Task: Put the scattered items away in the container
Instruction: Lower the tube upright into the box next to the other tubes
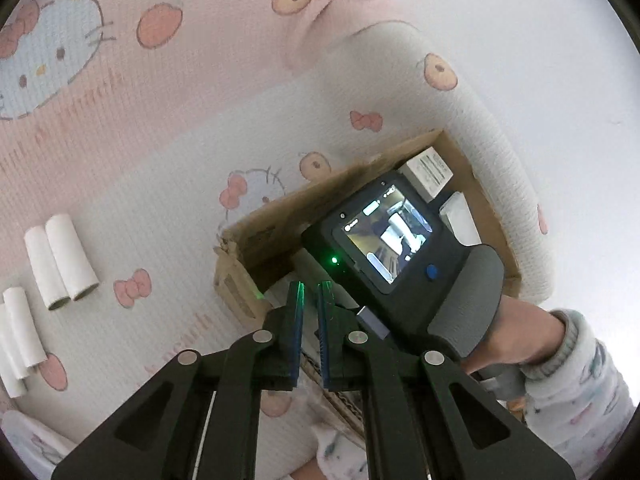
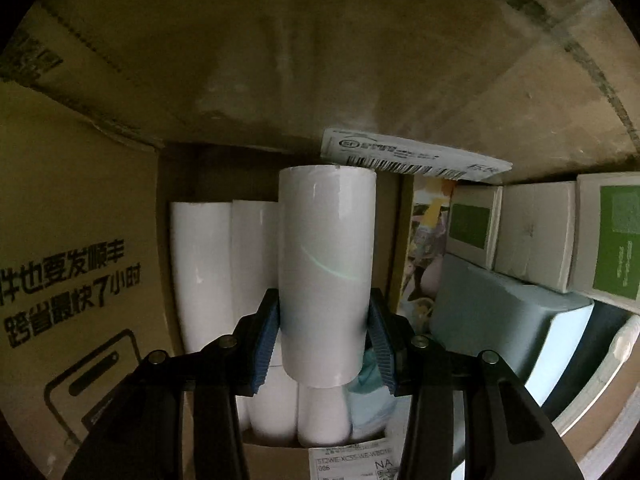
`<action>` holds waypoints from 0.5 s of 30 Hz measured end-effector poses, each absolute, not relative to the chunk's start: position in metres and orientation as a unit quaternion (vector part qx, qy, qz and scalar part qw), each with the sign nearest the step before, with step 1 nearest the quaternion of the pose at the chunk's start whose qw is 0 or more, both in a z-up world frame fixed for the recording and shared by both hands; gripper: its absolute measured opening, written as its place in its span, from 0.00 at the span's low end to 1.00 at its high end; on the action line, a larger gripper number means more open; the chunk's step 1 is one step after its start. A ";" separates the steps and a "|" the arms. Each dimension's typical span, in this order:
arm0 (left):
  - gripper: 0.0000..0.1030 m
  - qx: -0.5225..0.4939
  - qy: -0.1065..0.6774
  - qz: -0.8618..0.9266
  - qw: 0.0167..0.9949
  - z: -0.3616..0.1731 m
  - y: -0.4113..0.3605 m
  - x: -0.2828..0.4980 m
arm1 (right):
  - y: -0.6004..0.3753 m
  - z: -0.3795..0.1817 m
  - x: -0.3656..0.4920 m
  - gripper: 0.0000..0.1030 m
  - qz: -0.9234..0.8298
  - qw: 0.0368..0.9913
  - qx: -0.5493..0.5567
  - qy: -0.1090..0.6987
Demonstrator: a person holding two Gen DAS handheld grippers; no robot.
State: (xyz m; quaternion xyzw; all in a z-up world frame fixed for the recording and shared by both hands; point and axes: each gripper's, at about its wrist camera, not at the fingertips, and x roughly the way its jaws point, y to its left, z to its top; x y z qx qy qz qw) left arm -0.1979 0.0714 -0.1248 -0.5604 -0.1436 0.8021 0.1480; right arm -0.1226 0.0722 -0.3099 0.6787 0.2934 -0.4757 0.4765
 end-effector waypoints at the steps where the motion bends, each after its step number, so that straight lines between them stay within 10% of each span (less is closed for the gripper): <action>1: 0.06 -0.558 -0.140 0.805 0.146 -0.123 0.072 -0.197 | 0.073 -0.310 -0.123 0.39 -0.472 0.477 0.680 0.295; 15: 0.08 -0.567 -0.125 0.800 0.148 -0.123 0.082 -0.197 | 0.096 -0.307 -0.111 0.40 -0.460 0.488 0.665 0.328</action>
